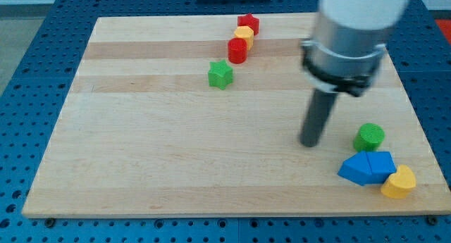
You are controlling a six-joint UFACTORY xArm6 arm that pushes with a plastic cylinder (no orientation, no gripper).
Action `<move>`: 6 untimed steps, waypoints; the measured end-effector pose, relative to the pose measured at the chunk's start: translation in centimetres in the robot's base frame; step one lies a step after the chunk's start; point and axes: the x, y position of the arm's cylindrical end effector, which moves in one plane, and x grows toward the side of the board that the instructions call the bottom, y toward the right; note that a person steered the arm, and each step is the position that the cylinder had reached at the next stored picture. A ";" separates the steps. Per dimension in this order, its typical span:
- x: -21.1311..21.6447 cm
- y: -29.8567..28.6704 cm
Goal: Move your arm away from green circle
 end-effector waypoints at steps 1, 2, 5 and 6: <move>-0.5 -8.2; -4.8 -16.2; -15.3 -18.3; -16.0 -15.0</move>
